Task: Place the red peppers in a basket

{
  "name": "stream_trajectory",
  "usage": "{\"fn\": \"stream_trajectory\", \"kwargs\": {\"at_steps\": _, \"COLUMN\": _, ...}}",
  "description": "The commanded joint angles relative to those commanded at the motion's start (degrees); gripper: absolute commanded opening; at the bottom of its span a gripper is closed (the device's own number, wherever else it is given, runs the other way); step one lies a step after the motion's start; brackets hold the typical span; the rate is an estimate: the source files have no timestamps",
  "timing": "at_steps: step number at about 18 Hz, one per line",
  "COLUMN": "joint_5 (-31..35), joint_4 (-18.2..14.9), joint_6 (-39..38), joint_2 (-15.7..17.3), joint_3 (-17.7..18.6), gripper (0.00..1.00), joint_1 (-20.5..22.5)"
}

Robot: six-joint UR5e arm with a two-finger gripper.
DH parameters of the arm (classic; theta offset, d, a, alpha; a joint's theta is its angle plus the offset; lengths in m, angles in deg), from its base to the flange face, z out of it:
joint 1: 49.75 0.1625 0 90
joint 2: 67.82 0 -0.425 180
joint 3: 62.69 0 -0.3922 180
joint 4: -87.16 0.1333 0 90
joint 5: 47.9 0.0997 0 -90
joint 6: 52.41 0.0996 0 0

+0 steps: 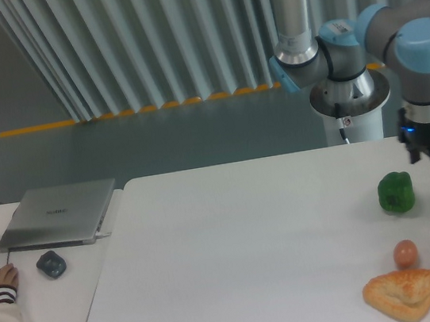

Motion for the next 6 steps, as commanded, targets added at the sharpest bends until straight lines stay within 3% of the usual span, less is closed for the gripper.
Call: {"fn": "stream_trajectory", "kwargs": {"at_steps": 6, "joint_5": 0.09, "joint_4": 0.34, "joint_6": -4.02, "joint_2": -0.35, "joint_3": 1.05, "gripper": 1.0, "joint_1": -4.92}}
